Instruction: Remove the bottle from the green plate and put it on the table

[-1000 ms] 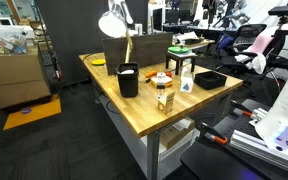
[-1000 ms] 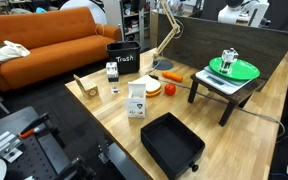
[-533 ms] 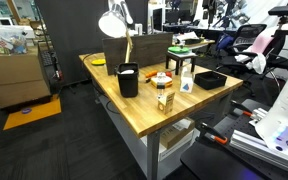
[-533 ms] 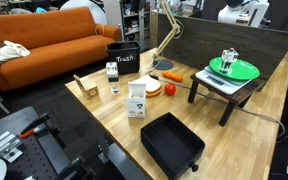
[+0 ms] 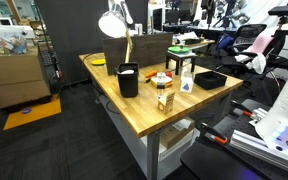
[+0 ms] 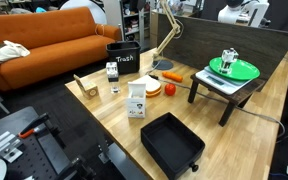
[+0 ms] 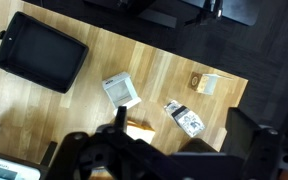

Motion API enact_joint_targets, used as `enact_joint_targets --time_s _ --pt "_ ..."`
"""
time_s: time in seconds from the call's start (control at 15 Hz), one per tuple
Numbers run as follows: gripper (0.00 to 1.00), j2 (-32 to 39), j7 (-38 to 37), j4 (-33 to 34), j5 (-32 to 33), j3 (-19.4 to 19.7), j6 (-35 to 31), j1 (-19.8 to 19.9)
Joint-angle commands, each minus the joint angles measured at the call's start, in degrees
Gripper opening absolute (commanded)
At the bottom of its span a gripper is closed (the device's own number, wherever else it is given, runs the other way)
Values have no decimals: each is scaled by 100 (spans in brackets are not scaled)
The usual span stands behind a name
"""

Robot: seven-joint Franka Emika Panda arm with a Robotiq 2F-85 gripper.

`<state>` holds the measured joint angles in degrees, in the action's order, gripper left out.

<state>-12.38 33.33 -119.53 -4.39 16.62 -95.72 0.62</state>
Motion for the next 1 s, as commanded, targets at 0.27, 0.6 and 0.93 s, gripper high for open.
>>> enact_joint_targets --time_s 0.27,0.6,0.93 --pt "100 221 -55 124 -43 -267 -123 231" --pt "100 300 -86 207 -87 -271 -141 266" --pt "100 509 -253 304 -50 -255 -241 319"
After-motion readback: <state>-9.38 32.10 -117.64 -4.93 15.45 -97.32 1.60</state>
